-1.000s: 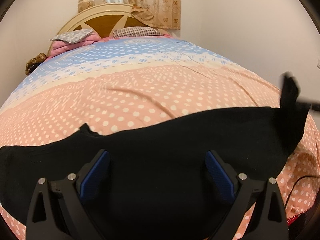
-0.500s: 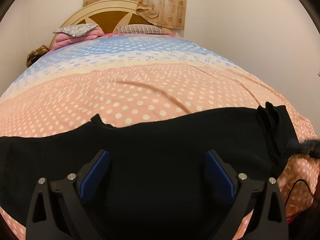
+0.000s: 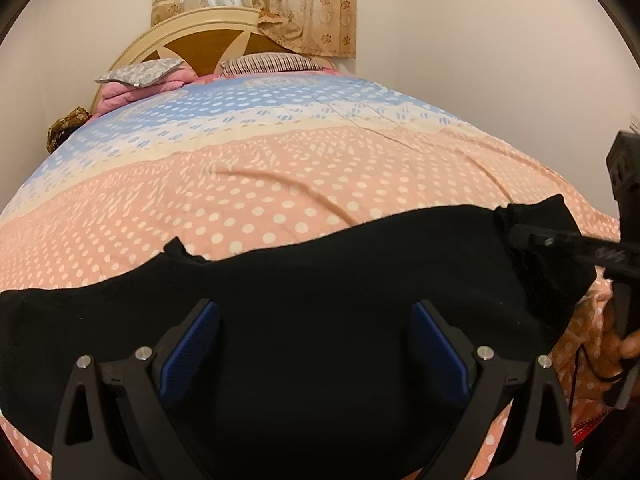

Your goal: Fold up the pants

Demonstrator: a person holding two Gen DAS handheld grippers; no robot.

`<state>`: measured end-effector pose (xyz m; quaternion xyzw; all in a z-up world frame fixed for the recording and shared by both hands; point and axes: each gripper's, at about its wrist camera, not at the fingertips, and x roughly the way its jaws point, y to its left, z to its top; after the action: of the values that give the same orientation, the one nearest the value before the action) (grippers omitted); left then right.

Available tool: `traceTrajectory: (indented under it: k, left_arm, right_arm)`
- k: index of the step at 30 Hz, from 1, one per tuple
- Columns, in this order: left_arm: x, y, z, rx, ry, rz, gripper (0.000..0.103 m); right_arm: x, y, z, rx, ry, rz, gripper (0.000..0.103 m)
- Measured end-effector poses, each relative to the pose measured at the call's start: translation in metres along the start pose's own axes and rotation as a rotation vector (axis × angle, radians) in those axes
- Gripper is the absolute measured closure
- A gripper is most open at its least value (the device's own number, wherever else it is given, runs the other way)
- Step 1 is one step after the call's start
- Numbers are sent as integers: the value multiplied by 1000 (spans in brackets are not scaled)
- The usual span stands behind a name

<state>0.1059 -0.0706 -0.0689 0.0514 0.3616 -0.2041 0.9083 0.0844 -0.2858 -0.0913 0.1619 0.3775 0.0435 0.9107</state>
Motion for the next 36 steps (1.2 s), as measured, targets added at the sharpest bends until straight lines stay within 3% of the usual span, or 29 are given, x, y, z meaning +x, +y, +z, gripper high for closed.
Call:
traceTrajectory:
  k: [3,8,12,16,18,20,28,31,34,36]
  left_arm:
    - [1,-3,-1,13,0,1,4]
    - [0,-6,-1,27,-7,0,4]
    - [2,-7,-2,20,4,-7,4]
    - [1,-13,-3,36,3,-2,4]
    - [0,-16,-3,43,-1,1,4]
    - [-1,-17,-2,47,-4,5,4]
    - [-12,7,-2,14,-24,74,4]
    - [-23,35,-8,5,-32,148,4]
    - [-40,67,-15,-18,-53,227,4]
    - [-55,97,-23,-52,-60,287,4]
  right_arm:
    - [-7,-10,1,84,30,162,73]
    - [-55,-33,-9,170,-77,162,73]
    - [-114,-81,-10,302,-214,31,73]
    - [-156,-137,-24,467,-285,-85,71]
    - [-165,-148,-28,481,-301,-138,71]
    - [-162,-144,-28,436,-279,-169,71]
    - [-80,-85,-9,315,-149,9,71]
    - [-49,-66,-8,294,-91,59,71]
    - [-23,-60,-12,297,-11,29,71]
    - [-24,-57,-11,277,-34,18,71]
